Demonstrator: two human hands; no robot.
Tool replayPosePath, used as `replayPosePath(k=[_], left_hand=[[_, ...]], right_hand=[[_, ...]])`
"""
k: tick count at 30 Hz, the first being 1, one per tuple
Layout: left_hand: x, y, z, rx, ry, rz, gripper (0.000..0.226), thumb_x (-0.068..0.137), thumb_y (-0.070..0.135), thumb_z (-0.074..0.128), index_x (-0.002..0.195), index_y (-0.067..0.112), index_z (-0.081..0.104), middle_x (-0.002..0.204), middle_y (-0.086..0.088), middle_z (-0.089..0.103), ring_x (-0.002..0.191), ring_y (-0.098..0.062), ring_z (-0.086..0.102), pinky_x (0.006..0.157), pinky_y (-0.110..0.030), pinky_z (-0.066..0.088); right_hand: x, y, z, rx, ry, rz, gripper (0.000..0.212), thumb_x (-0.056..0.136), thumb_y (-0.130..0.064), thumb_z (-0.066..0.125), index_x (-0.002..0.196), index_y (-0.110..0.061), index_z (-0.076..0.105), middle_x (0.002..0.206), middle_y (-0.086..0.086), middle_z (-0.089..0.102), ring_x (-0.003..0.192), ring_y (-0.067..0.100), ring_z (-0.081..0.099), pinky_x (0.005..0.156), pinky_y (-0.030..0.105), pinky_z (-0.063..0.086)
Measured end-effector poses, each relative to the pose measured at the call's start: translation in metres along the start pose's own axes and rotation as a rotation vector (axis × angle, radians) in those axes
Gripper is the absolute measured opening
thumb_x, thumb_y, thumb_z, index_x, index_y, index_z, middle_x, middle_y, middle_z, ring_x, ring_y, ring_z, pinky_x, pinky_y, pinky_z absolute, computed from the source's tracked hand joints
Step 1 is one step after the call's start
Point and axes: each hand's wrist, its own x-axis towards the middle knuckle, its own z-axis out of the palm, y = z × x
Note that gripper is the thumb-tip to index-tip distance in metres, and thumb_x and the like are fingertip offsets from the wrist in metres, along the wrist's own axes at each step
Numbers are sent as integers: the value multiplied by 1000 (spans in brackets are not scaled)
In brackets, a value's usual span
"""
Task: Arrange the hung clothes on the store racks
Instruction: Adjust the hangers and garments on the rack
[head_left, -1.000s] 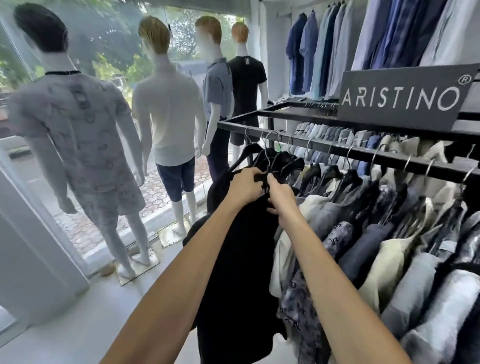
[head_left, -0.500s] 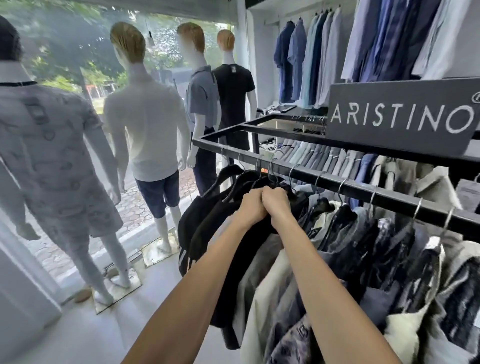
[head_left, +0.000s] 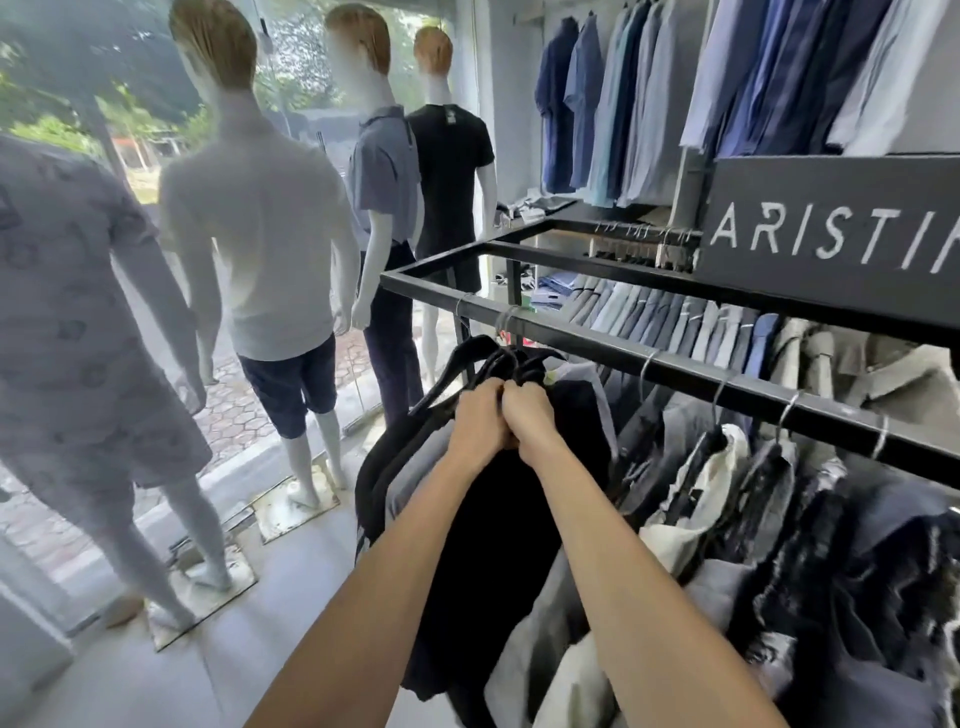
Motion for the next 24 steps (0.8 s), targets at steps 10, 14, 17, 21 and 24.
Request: replayPosePath(k=[10, 14, 17, 21, 24], left_hand=[[23, -23, -11, -13, -70, 41, 19, 87, 10, 57, 102, 16, 68, 93, -5, 73, 94, -23, 66, 81, -36, 50], [11, -7, 1, 41, -82, 69, 28, 89, 12, 58, 115, 18, 66, 103, -4, 72, 101, -22, 64, 81, -31, 46], [4, -1, 6, 47, -67, 30, 28, 93, 11, 52, 118, 17, 66, 107, -4, 71, 99, -18, 63, 74, -22, 38], [-5, -1, -6, 19, 26, -24, 24, 90, 15, 59, 112, 13, 69, 105, -2, 72, 98, -14, 64, 79, -15, 43], [-24, -14, -25, 2, 109, -105, 18, 89, 22, 65, 102, 12, 71, 93, 2, 72, 84, -7, 62, 66, -6, 38]], right_hand=[[8, -14, 24, -41, 33, 15, 51, 103, -29, 37, 143, 2, 40, 132, 18, 57, 107, 29, 59, 74, 29, 41], [0, -8, 3, -110, 61, 23, 51, 103, -29, 37, 143, 3, 41, 128, 18, 59, 105, 31, 60, 78, 33, 50], [-12, -6, -12, -184, 33, -16, 47, 102, -23, 41, 140, 4, 46, 132, 20, 58, 115, 34, 59, 89, 35, 52], [-32, -8, -24, -348, 58, -124, 52, 98, -21, 49, 143, 5, 40, 145, 25, 39, 129, 38, 46, 95, 34, 42], [-56, -4, -20, -497, 111, -326, 53, 96, -21, 52, 144, -3, 38, 147, 19, 29, 130, 38, 34, 103, 44, 39]])
